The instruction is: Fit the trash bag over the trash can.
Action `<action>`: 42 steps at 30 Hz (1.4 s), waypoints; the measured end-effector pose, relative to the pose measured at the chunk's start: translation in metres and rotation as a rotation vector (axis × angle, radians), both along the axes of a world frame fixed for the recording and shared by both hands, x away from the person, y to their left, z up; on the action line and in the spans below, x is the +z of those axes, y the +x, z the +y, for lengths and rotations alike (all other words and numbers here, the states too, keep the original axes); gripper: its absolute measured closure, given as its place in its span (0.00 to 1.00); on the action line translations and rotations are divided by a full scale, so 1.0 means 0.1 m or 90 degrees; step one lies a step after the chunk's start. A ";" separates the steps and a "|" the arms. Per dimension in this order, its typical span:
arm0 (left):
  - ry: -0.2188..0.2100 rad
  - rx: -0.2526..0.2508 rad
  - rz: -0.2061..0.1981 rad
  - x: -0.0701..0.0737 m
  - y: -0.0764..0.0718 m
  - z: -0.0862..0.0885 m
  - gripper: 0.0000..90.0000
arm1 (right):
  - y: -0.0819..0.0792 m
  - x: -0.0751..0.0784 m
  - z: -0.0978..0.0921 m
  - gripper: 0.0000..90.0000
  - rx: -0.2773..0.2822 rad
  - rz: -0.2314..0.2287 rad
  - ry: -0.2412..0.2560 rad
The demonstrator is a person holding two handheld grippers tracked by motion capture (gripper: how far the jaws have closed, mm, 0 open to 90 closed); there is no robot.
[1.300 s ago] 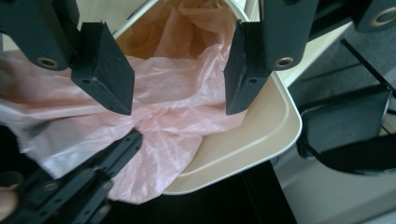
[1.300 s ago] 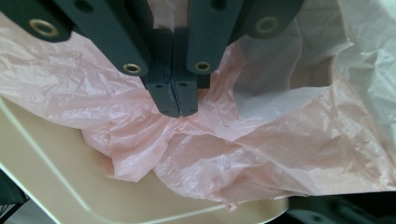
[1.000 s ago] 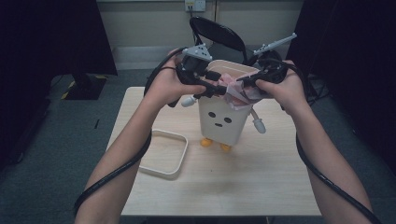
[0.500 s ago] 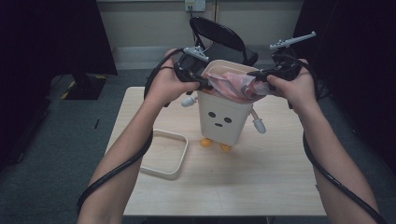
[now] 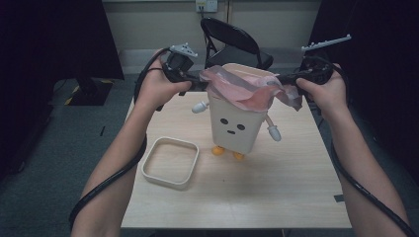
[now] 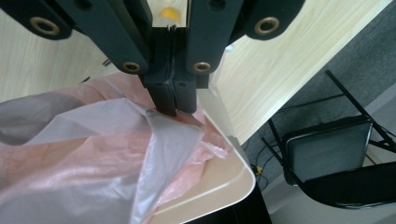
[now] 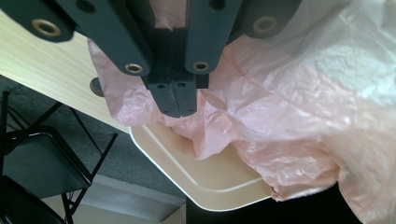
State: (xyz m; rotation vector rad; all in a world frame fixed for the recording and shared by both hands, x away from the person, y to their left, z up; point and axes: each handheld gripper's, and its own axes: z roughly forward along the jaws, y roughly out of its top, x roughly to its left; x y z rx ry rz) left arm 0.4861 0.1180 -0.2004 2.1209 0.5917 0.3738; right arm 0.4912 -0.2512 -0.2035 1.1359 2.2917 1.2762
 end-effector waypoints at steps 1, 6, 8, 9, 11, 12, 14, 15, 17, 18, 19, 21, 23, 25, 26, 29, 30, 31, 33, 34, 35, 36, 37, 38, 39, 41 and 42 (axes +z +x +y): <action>-0.002 0.003 -0.003 0.01 0.00 0.02 0.99 | 0.00 0.00 -0.01 1.00 -0.001 0.003 0.000; -0.009 0.021 -0.027 0.10 -0.01 0.13 1.00 | -0.03 0.02 0.00 1.00 0.010 0.002 -0.003; -0.004 0.025 -0.033 0.12 -0.02 0.18 1.00 | -0.05 0.04 0.02 1.00 0.016 0.002 -0.003; -0.005 0.028 -0.031 0.11 -0.02 0.20 1.00 | -0.06 0.04 0.02 1.00 0.020 0.001 -0.004; 0.004 0.032 -0.029 0.08 -0.03 0.23 1.00 | -0.08 0.05 0.03 1.00 0.026 0.000 -0.003; 0.007 0.035 -0.030 0.06 -0.03 0.25 1.00 | -0.10 0.05 0.04 1.00 0.034 -0.001 0.000; 0.013 0.042 -0.032 0.02 -0.03 0.29 1.00 | -0.13 0.06 0.05 1.00 0.044 0.004 0.000; 0.012 0.045 -0.032 -0.02 -0.03 0.31 1.00 | -0.15 0.06 0.05 1.00 0.046 0.002 -0.002; 0.008 0.046 -0.024 -0.08 -0.03 0.35 1.00 | -0.19 0.06 0.07 1.00 0.058 0.007 -0.010; 0.014 0.048 -0.022 -0.10 -0.03 0.37 1.00 | -0.22 0.06 0.07 1.00 0.062 0.009 -0.018; 0.016 0.051 -0.021 -0.13 -0.03 0.38 1.00 | -0.23 0.05 0.07 1.00 0.065 0.007 -0.022; 0.015 0.055 -0.016 -0.18 -0.03 0.42 1.00 | -0.26 0.04 0.07 1.00 0.071 0.008 -0.024; 0.016 0.048 -0.013 -0.24 -0.04 0.43 1.00 | -0.28 0.02 0.07 1.00 0.074 0.009 -0.024; 0.023 0.043 -0.012 -0.29 -0.06 0.41 1.00 | -0.28 -0.02 0.07 1.00 0.077 0.013 -0.027; 0.024 0.043 -0.012 -0.32 -0.06 0.39 1.00 | -0.28 -0.03 0.07 1.00 0.077 0.017 -0.024; 0.006 0.033 -0.003 -0.40 -0.06 0.37 1.00 | -0.28 -0.05 0.06 1.00 0.078 0.012 -0.009; 0.000 0.035 -0.002 -0.42 -0.06 0.36 1.00 | -0.28 -0.06 0.05 1.00 0.076 0.010 -0.008; 0.007 0.031 -0.002 -0.43 -0.06 0.35 1.00 | -0.28 -0.06 0.05 1.00 0.076 0.011 -0.008; 0.005 0.026 -0.001 -0.45 -0.05 0.33 1.00 | -0.28 -0.05 0.05 1.00 0.078 0.008 -0.007; 0.002 0.026 -0.001 -0.45 -0.05 0.32 1.00 | -0.28 -0.05 0.06 0.98 0.076 0.003 -0.008; 0.000 0.030 -0.004 -0.45 -0.05 0.31 1.00 | -0.28 -0.04 0.06 0.94 0.073 -0.004 -0.007; 0.004 0.027 -0.003 -0.45 -0.05 0.31 1.00 | -0.27 -0.02 0.07 0.88 0.070 -0.006 0.002; 0.006 0.024 -0.001 -0.45 -0.04 0.31 1.00 | -0.27 -0.01 0.07 0.84 0.070 -0.007 0.009; 0.004 0.026 -0.002 -0.45 -0.04 0.31 0.99 | -0.26 0.00 0.08 0.80 0.070 -0.014 0.013; 0.001 0.028 -0.002 -0.45 -0.04 0.30 0.99 | -0.26 0.02 0.10 0.76 0.072 -0.023 0.012; -0.002 0.035 -0.006 -0.45 -0.02 0.30 0.98 | -0.27 0.07 0.15 0.66 0.082 -0.035 0.022; -0.003 0.034 -0.005 -0.44 -0.02 0.30 0.98 | -0.27 0.08 0.17 0.64 0.088 -0.035 0.028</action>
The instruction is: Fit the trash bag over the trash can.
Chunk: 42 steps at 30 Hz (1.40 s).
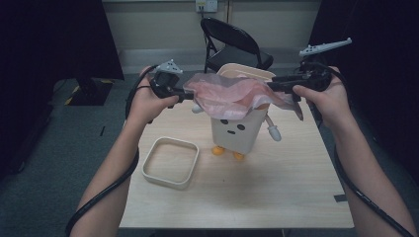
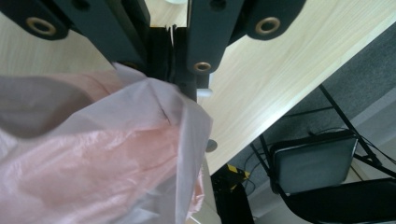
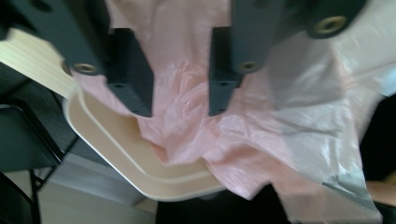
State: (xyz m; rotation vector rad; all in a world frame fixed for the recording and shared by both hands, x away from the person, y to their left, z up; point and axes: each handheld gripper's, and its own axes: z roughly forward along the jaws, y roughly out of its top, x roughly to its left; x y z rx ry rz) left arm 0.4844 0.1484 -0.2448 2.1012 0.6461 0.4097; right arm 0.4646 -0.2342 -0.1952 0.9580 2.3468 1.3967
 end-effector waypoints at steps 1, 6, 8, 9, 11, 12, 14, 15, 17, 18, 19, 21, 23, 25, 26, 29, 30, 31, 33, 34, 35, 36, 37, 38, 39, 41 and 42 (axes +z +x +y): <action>-0.003 0.003 -0.001 0.00 0.01 0.00 0.98 | 0.00 0.02 0.04 0.62 0.009 -0.002 0.005; 0.000 0.003 -0.010 0.01 0.01 -0.02 0.99 | 0.00 0.04 0.28 0.58 0.050 -0.003 0.005; -0.015 0.006 -0.011 0.02 0.01 -0.01 0.98 | 0.00 0.03 0.40 0.59 0.067 0.000 -0.012; -0.021 0.007 -0.009 0.01 0.01 0.00 0.96 | 0.00 0.01 0.46 0.64 0.081 0.003 -0.033; -0.027 0.001 -0.007 0.01 0.01 0.02 0.94 | 0.01 -0.02 0.53 0.65 0.085 0.003 -0.063; -0.027 -0.004 -0.009 0.00 0.00 0.03 0.91 | 0.01 -0.04 0.56 0.69 0.097 0.011 -0.071; -0.048 -0.007 0.010 -0.02 -0.02 0.05 0.85 | 0.02 -0.07 0.60 0.71 0.109 0.015 -0.090; -0.055 -0.007 0.018 -0.03 -0.03 0.06 0.80 | 0.02 -0.09 0.62 0.74 0.106 0.019 -0.101; -0.054 -0.019 0.022 -0.05 -0.05 0.08 0.70 | 0.03 -0.11 0.62 0.76 0.111 0.026 -0.105; -0.053 -0.017 0.025 -0.07 -0.06 0.08 0.61 | 0.03 -0.12 0.62 0.76 0.108 0.025 -0.107; -0.045 -0.020 0.021 -0.08 -0.08 0.09 0.55 | 0.03 -0.12 0.62 0.77 0.107 0.027 -0.108; -0.036 -0.030 0.028 -0.11 -0.10 0.11 0.46 | 0.03 -0.14 0.62 0.77 0.105 0.027 -0.108; -0.031 -0.037 0.037 -0.14 -0.13 0.12 0.42 | 0.03 -0.15 0.61 0.77 0.104 0.027 -0.112; -0.029 -0.050 0.038 -0.16 -0.15 0.12 0.39 | 0.03 -0.16 0.61 0.76 0.101 0.027 -0.112; -0.030 -0.059 0.035 -0.16 -0.16 0.12 0.38 | 0.03 -0.17 0.60 0.76 0.099 0.028 -0.111; -0.036 -0.080 0.042 -0.17 -0.18 0.10 0.36 | 0.03 -0.17 0.59 0.76 0.096 0.028 -0.109; -0.042 -0.085 0.049 -0.17 -0.19 0.09 0.35 | 0.03 -0.16 0.59 0.76 0.094 0.028 -0.108; -0.051 -0.094 0.048 -0.17 -0.20 0.08 0.34 | 0.03 -0.16 0.59 0.76 0.094 0.027 -0.110; -0.063 -0.106 0.051 -0.15 -0.21 0.06 0.33 | 0.03 -0.15 0.59 0.76 0.093 0.026 -0.110; -0.067 -0.106 0.049 -0.15 -0.21 0.05 0.33 | 0.03 -0.15 0.59 0.76 0.092 0.025 -0.109; -0.069 -0.106 0.048 -0.14 -0.21 0.04 0.33 | 0.03 -0.14 0.58 0.76 0.091 0.026 -0.110; -0.077 -0.105 0.050 -0.13 -0.21 0.03 0.33 | 0.03 -0.14 0.58 0.76 0.090 0.025 -0.109; -0.088 -0.100 0.051 -0.12 -0.20 0.03 0.34 | 0.03 -0.14 0.58 0.76 0.088 0.025 -0.107; -0.105 -0.097 0.053 -0.11 -0.19 0.03 0.34 | 0.03 -0.14 0.58 0.76 0.088 0.025 -0.107; -0.116 -0.093 0.055 -0.11 -0.19 0.02 0.37 | 0.03 -0.14 0.58 0.76 0.088 0.024 -0.107; -0.133 -0.080 0.054 -0.10 -0.17 0.01 0.40 | 0.02 -0.15 0.59 0.76 0.090 0.023 -0.108; -0.136 -0.078 0.059 -0.10 -0.16 0.01 0.43 | 0.02 -0.15 0.59 0.77 0.090 0.024 -0.109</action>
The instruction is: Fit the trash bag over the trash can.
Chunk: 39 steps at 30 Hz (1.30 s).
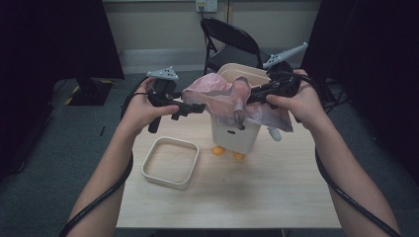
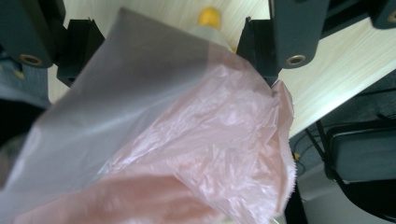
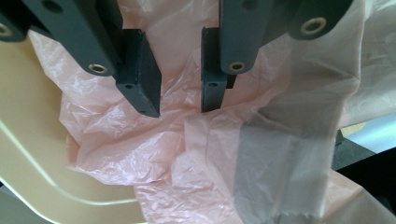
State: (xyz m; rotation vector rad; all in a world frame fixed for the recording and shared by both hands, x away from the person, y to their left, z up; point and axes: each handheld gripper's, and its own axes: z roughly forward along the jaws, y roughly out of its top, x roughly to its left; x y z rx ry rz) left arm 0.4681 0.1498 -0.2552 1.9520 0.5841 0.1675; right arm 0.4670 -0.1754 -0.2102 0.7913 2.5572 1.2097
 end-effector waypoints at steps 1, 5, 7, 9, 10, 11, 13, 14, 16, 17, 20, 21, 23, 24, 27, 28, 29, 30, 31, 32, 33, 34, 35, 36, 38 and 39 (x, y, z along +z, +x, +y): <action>-0.003 0.004 0.009 0.00 0.00 -0.01 0.50 | 0.00 0.00 0.00 0.77 -0.002 0.000 0.000; -0.009 0.010 0.024 -0.02 0.02 -0.05 0.66 | 0.01 0.00 0.00 0.78 -0.002 0.001 0.002; -0.004 0.006 0.030 -0.02 0.01 -0.08 0.72 | 0.01 0.00 0.00 0.80 -0.004 0.001 0.002; 0.001 0.009 0.025 -0.02 0.02 -0.11 0.76 | 0.01 0.00 -0.01 0.86 -0.002 0.005 0.008; 0.000 0.010 0.027 -0.02 0.02 -0.12 0.79 | 0.01 0.00 -0.01 0.88 -0.001 0.007 0.011; -0.003 0.009 0.032 -0.02 0.03 -0.13 0.82 | 0.02 0.00 -0.01 0.91 0.000 0.007 0.012; -0.006 0.006 0.037 -0.03 0.04 -0.14 0.88 | 0.02 0.01 -0.02 0.97 0.000 0.009 0.014; 0.002 0.004 0.034 -0.03 0.04 -0.15 0.90 | 0.02 0.01 -0.03 0.99 -0.002 0.006 0.018; 0.010 0.004 0.029 -0.02 0.04 -0.15 0.95 | 0.03 0.03 -0.05 1.00 0.000 0.008 0.022; 0.013 0.007 0.030 -0.01 0.05 -0.15 0.96 | 0.03 0.04 -0.06 1.00 -0.007 0.004 0.020; 0.038 0.020 0.025 0.00 0.07 -0.13 0.99 | 0.06 0.06 -0.12 1.00 -0.019 -0.001 0.028; 0.041 0.021 0.026 0.00 0.07 -0.12 1.00 | 0.07 0.07 -0.15 1.00 -0.029 -0.004 0.034; 0.048 0.027 0.024 0.01 0.09 -0.11 1.00 | 0.09 0.10 -0.21 1.00 -0.041 -0.008 0.041; 0.054 0.032 0.025 0.01 0.10 -0.09 1.00 | 0.10 0.11 -0.24 1.00 -0.051 -0.017 0.046; 0.058 0.039 0.028 0.01 0.14 -0.05 1.00 | 0.13 0.13 -0.37 1.00 -0.081 -0.025 0.052; 0.066 0.043 0.027 0.01 0.15 -0.04 1.00 | 0.15 0.14 -0.40 1.00 -0.083 -0.021 0.057; 0.070 0.049 0.027 0.01 0.17 -0.02 1.00 | 0.16 0.14 -0.44 1.00 -0.092 -0.022 0.058; 0.070 0.050 0.028 0.01 0.18 -0.01 1.00 | 0.18 0.14 -0.50 1.00 -0.112 -0.025 0.061; 0.074 0.048 0.026 0.01 0.19 -0.01 1.00 | 0.20 0.13 -0.54 1.00 -0.113 -0.016 0.067; 0.079 0.054 0.023 0.01 0.20 0.00 1.00 | 0.21 0.13 -0.56 1.00 -0.119 -0.017 0.070; 0.084 0.057 0.021 0.01 0.21 0.00 1.00 | 0.22 0.13 -0.60 1.00 -0.132 -0.022 0.070; 0.083 0.055 0.021 0.01 0.22 0.00 1.00 | 0.24 0.14 -0.63 1.00 -0.135 -0.022 0.067; 0.084 0.052 0.020 0.01 0.23 -0.01 1.00 | 0.25 0.14 -0.65 1.00 -0.140 -0.023 0.072; 0.091 0.053 0.018 0.01 0.23 -0.02 1.00 | 0.26 0.14 -0.67 1.00 -0.152 -0.028 0.073; 0.099 0.055 0.014 0.00 0.25 -0.02 1.00 | 0.28 0.13 -0.69 1.00 -0.164 -0.037 0.060; 0.099 0.056 0.014 0.00 0.26 -0.02 1.00 | 0.30 0.13 -0.71 1.00 -0.172 -0.043 0.056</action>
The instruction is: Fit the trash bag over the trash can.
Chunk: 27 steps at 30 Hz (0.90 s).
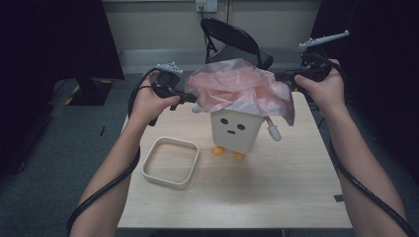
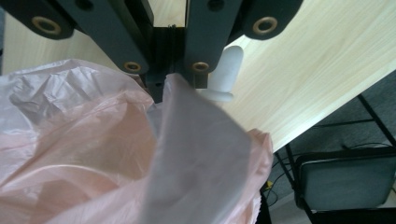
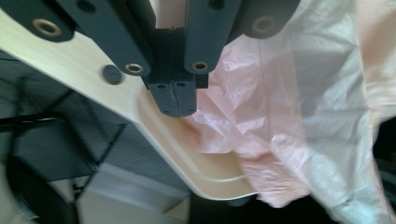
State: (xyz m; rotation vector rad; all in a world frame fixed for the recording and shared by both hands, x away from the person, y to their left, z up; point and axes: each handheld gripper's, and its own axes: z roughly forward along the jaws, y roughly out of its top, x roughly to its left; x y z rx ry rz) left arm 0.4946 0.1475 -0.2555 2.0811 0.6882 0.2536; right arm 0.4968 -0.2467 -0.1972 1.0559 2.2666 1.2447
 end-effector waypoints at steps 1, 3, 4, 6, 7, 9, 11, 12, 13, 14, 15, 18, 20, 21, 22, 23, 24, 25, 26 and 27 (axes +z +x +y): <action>-0.002 0.001 0.002 0.00 0.01 0.00 1.00 | 0.02 -0.01 -0.01 1.00 -0.001 0.001 0.001; -0.011 0.005 -0.001 -0.01 0.04 0.00 1.00 | 0.04 -0.01 -0.06 1.00 -0.016 0.000 0.000; -0.012 0.011 -0.001 -0.02 0.05 0.00 1.00 | 0.05 -0.02 -0.08 1.00 -0.025 -0.003 -0.010; -0.014 0.011 0.001 -0.02 0.06 0.00 1.00 | 0.08 -0.05 -0.15 1.00 -0.040 0.000 -0.003; -0.012 0.011 -0.002 -0.03 0.07 0.00 1.00 | 0.09 -0.06 -0.17 1.00 -0.043 0.001 0.001; -0.005 0.018 -0.012 -0.03 0.10 0.00 1.00 | 0.13 -0.11 -0.22 1.00 -0.054 0.003 0.015; -0.008 0.016 -0.006 -0.03 0.12 0.00 1.00 | 0.16 -0.15 -0.25 1.00 -0.066 0.002 0.019; -0.009 0.021 -0.009 -0.03 0.13 0.00 1.00 | 0.18 -0.17 -0.27 1.00 -0.068 0.003 0.023; -0.009 0.022 -0.008 -0.03 0.14 -0.01 1.00 | 0.20 -0.19 -0.28 1.00 -0.076 -0.003 0.023; -0.007 0.017 -0.008 -0.03 0.14 -0.02 1.00 | 0.21 -0.20 -0.29 1.00 -0.080 -0.007 0.025; -0.007 0.019 -0.008 -0.03 0.14 -0.03 1.00 | 0.25 -0.23 -0.30 1.00 -0.085 -0.002 0.028; -0.003 0.017 -0.016 -0.02 0.16 -0.06 1.00 | 0.32 -0.33 -0.32 1.00 -0.095 0.007 0.029; -0.004 0.019 -0.019 -0.02 0.17 -0.08 1.00 | 0.38 -0.41 -0.31 1.00 -0.092 0.021 0.039; -0.006 0.019 -0.018 -0.02 0.18 -0.08 1.00 | 0.40 -0.44 -0.30 1.00 -0.087 0.027 0.046; -0.007 0.017 -0.018 -0.03 0.19 -0.09 1.00 | 0.41 -0.46 -0.29 1.00 -0.082 0.028 0.048; -0.007 0.016 -0.016 -0.03 0.19 -0.10 1.00 | 0.42 -0.48 -0.27 1.00 -0.075 0.036 0.054; -0.005 0.014 -0.017 -0.04 0.20 -0.10 1.00 | 0.43 -0.50 -0.25 1.00 -0.065 0.038 0.060; -0.012 0.017 -0.016 -0.04 0.21 -0.11 1.00 | 0.43 -0.50 -0.23 1.00 -0.060 0.038 0.059; -0.015 0.016 -0.014 -0.05 0.22 -0.10 1.00 | 0.43 -0.50 -0.21 1.00 -0.057 0.037 0.057; -0.017 0.020 -0.008 -0.06 0.23 -0.10 1.00 | 0.43 -0.50 -0.20 1.00 -0.050 0.038 0.054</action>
